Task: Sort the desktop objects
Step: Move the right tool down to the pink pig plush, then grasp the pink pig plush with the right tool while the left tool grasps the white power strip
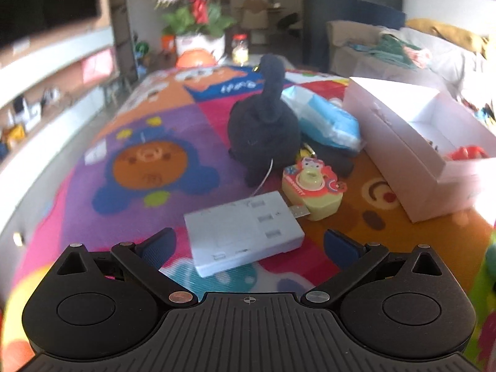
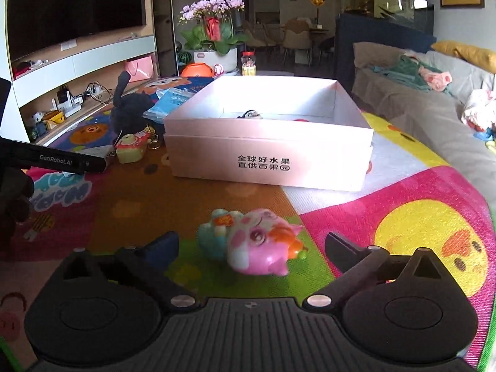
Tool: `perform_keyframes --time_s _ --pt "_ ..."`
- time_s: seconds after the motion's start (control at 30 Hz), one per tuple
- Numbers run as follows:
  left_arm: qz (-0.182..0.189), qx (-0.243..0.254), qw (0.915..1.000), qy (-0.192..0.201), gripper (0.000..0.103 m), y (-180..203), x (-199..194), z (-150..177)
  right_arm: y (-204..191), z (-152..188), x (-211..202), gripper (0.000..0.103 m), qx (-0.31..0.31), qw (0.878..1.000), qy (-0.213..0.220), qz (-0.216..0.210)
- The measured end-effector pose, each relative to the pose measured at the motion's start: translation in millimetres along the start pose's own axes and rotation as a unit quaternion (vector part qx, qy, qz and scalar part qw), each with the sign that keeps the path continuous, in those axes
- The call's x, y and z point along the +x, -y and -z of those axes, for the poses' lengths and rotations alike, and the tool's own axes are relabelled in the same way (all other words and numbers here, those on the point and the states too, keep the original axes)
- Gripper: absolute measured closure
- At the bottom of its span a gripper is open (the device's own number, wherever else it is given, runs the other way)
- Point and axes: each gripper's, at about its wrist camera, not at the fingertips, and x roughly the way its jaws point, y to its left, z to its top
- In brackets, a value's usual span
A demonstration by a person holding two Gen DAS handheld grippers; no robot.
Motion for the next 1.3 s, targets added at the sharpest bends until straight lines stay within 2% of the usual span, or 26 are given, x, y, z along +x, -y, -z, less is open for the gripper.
perform_keyframes --time_s 0.07,0.17,0.23,0.3,0.37,0.5,0.6,0.73,0.8,0.9,1.07,1.1,1.17,1.23,1.27,1.3 --pt "0.006 -0.012 0.9999 -0.005 0.000 0.0 6.9 -2.9 2.1 0.3 2.4 0.002 0.007 1.000 -0.006 0.004" --pt "-0.016 0.004 0.9999 0.000 0.000 2.2 15.1 -3.7 4.6 1.5 0.6 0.000 0.016 1.000 -0.003 0.008" --pt "-0.017 0.004 0.9998 0.003 0.000 -2.0 15.4 -2.4 5.7 2.2 -1.6 0.000 0.019 1.000 0.002 0.009" --pt "-0.015 0.001 0.9999 0.006 0.005 -7.6 12.4 -0.1 6.5 2.3 -2.5 0.000 0.020 1.000 0.003 0.008" --pt "-0.016 0.005 0.9998 0.013 0.016 -11.7 8.4 2.8 6.7 2.3 -1.4 0.000 0.021 1.000 0.001 0.006" --pt "-0.018 0.021 0.9995 0.018 0.016 -14.0 -0.8 9.6 5.1 2.3 -1.0 0.000 0.016 1.000 -0.002 0.007" --pt "0.020 0.042 0.9988 0.012 0.016 -7.9 -14.7 20.1 2.1 2.8 -1.3 0.000 0.008 1.000 -0.002 0.013" --pt "0.092 0.088 0.9919 0.005 0.016 11.5 -37.7 42.1 0.0 2.4 -1.6 0.000 0.001 1.000 -0.003 0.017" --pt "0.109 0.106 0.9883 0.008 0.010 22.0 -45.0 50.6 -1.3 1.8 -0.1 0.000 -0.001 1.000 -0.008 0.023" --pt "0.123 0.112 0.9861 0.007 0.007 32.7 -48.0 56.3 -5.8 1.0 2.0 0.000 -0.010 0.999 -0.012 0.035" --pt "0.115 0.096 0.9887 0.004 0.006 36.8 -43.6 51.5 -14.0 -3.6 8.2 0.000 -0.003 0.999 -0.019 0.034" --pt "0.112 0.093 0.9893 0.004 0.006 37.7 -42.2 50.5 -16.6 -4.5 10.2 0.001 -0.001 0.999 -0.021 0.033" --pt "0.107 0.091 0.9901 0.006 0.007 39.3 -41.4 49.4 -21.3 -6.2 15.0 0.017 -0.001 0.999 -0.025 0.039" --pt "0.102 0.097 0.9900 0.010 0.009 41.8 -41.5 50.1 -21.9 -7.1 17.0 0.027 0.003 0.999 -0.025 0.042" --pt "0.101 0.102 0.9895 0.013 0.015 42.7 -42.8 51.5 -21.6 -7.2 15.8 0.029 0.003 0.999 -0.022 0.042" --pt "0.105 0.107 0.9886 0.015 0.015 43.1 -45.5 52.6 -21.5 -7.0 14.3 0.030 0.000 0.999 -0.021 0.041"
